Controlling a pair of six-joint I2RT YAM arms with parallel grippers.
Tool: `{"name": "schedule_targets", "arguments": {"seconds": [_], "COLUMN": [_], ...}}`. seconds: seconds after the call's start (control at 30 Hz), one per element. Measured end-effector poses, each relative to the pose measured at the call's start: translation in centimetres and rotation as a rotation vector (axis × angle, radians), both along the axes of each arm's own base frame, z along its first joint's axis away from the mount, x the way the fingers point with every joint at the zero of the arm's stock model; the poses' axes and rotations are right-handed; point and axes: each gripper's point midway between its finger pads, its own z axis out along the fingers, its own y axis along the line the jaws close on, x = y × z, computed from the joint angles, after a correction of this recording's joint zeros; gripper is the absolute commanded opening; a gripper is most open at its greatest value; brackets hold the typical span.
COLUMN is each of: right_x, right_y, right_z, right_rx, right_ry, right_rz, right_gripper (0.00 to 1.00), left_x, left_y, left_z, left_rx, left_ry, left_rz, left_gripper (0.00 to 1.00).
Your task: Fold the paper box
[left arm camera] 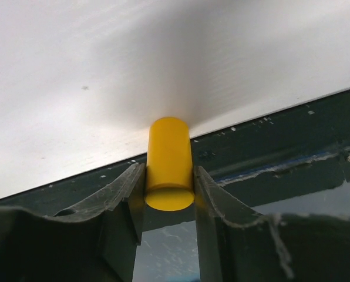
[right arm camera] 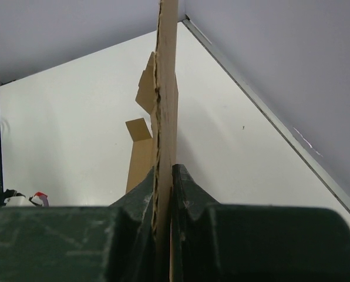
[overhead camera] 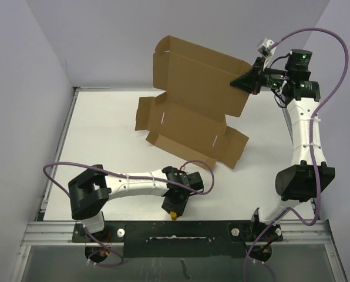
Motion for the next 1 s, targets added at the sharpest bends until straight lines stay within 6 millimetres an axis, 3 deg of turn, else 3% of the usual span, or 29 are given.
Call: {"name": "schedule_targets", "arguments": {"seconds": [0.1,0.17,0.3,0.37,0.47,0.6,0.7,0.83,1.0], "right_x": [-0.2,-0.3,-0.7,-0.7,-0.7,-0.7,-0.7,-0.6,-0.6], "right_y": [0.0,-0.1,-0.1,0.0,0.0,0.0,0.0,0.0,0.1], "right_z": [0.2,0.3,0.4,0.4,0.2,0.0,0.1,0.2,0.3], "right_rx": [0.002,0.003,0.005,0.007,0.011,0.014,0.016,0.018,0.024], "right_ry": [-0.004,-0.01,-0.018,-0.017,-0.011,-0.002,-0.002,-0.007,-0.005], "right_rz": [0.001,0.001,0.006,0.007,0.007,0.006,0.006,0.006,0.01], "right_gripper": [0.0,0.0,0.0,0.0,0.0,0.0,0.0,0.0,0.0], "left_x": [1.1,3.6,12.0,16.6,21.2,24.8,27.1,28.6,28.8], "left_y": [0.9,2.6,8.9,13.1,19.5,25.7,28.4,30.9,32.3], "left_z": [0.0,0.1,1.7,3.2,5.3,7.0,7.0,4.7,1.2], "left_rx": [0.02,0.034,0.024,-0.023,-0.057,-0.06,-0.049,-0.049,-0.041], "left_ry": [-0.006,-0.014,-0.068,-0.126,-0.203,-0.246,-0.251,-0.178,-0.063], "left_rz": [0.012,0.055,0.268,0.408,0.577,0.691,0.715,0.731,0.735], "left_gripper": [0.06,0.05,0.04,0.04,0.04,0.05,0.06,0.08,0.12]}}
